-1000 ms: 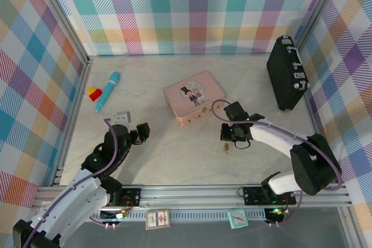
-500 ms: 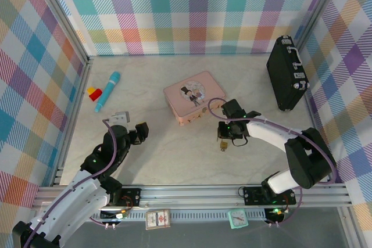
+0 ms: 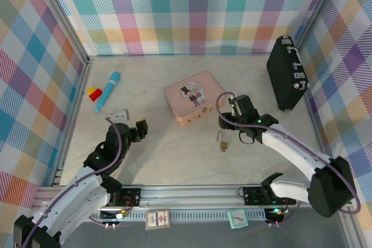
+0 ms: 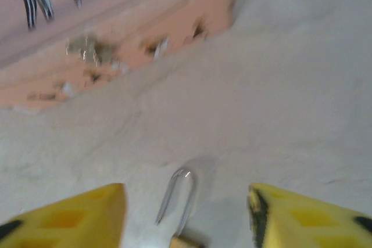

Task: Unlock the padlock with the key

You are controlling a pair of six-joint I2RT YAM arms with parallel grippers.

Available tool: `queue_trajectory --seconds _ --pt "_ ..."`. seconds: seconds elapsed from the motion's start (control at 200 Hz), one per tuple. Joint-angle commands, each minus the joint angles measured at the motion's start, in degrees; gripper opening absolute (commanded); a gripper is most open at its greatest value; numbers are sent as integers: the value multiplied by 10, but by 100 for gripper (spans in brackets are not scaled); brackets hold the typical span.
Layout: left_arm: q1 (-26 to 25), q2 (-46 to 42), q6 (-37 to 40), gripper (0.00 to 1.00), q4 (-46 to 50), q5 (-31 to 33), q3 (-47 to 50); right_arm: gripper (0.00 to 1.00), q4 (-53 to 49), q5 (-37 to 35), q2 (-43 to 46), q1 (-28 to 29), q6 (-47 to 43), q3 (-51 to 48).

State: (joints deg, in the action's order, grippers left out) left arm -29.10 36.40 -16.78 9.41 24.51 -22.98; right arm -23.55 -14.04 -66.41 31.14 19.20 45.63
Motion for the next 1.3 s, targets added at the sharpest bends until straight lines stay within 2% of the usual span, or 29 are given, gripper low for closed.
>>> queue_trajectory --seconds 0.0,0.1,0.145,0.23,0.305,0.37,0.505,0.585,0.65,0.71,0.74,0.84,0.905,0.96,1.015,1.085,1.14,1.18,1.3 --pt "4 34 44 89 -83 100 -30 71 66 -168 31 -7 -96 2" --pt "15 90 73 100 -146 172 -36 81 137 -208 41 -34 -158 -19" --pt "28 117 86 100 -173 182 -38 89 165 -219 37 -52 -171 -27" --pt "62 169 89 100 -182 162 -59 95 195 -252 23 -93 -148 -40" --pt "92 225 75 100 -186 141 -80 97 246 -260 11 -125 -134 -67" --pt "104 281 125 100 -276 120 -65 98 318 -257 -1 -141 -155 -102" --pt "120 383 165 100 -336 115 -72 99 465 -245 -57 -171 -187 -162" --pt "136 415 182 100 -406 69 -47 99 557 -210 -81 -184 -189 -203" --pt "143 434 194 100 -443 59 -35 99 639 -176 -111 -191 -213 -226" --pt "147 448 207 100 -486 39 -17 99 686 -164 -142 -196 -226 -230" --pt "150 462 218 100 -525 34 -6 99 672 -155 -146 -198 -216 -225" --pt "172 513 228 100 -659 -18 34 99 771 -59 -172 -248 -177 -264" --pt "189 499 210 100 -607 -60 23 99 733 0 -159 -273 -164 -260" --pt "202 521 205 100 -641 -83 30 99 745 23 -171 -283 -165 -259" --pt "204 552 206 100 -672 -73 25 99 740 44 -180 -284 -172 -254" --pt "216 537 188 100 -606 -90 7 99 777 43 -224 -284 -176 -247" --pt "221 542 184 100 -611 -89 4 99 711 58 -211 -288 -169 -225" --pt "222 540 176 100 -604 -81 3 99 743 62 -220 -295 -167 -233" --pt "223 542 168 100 -611 -56 5 99 724 61 -213 -295 -167 -230"
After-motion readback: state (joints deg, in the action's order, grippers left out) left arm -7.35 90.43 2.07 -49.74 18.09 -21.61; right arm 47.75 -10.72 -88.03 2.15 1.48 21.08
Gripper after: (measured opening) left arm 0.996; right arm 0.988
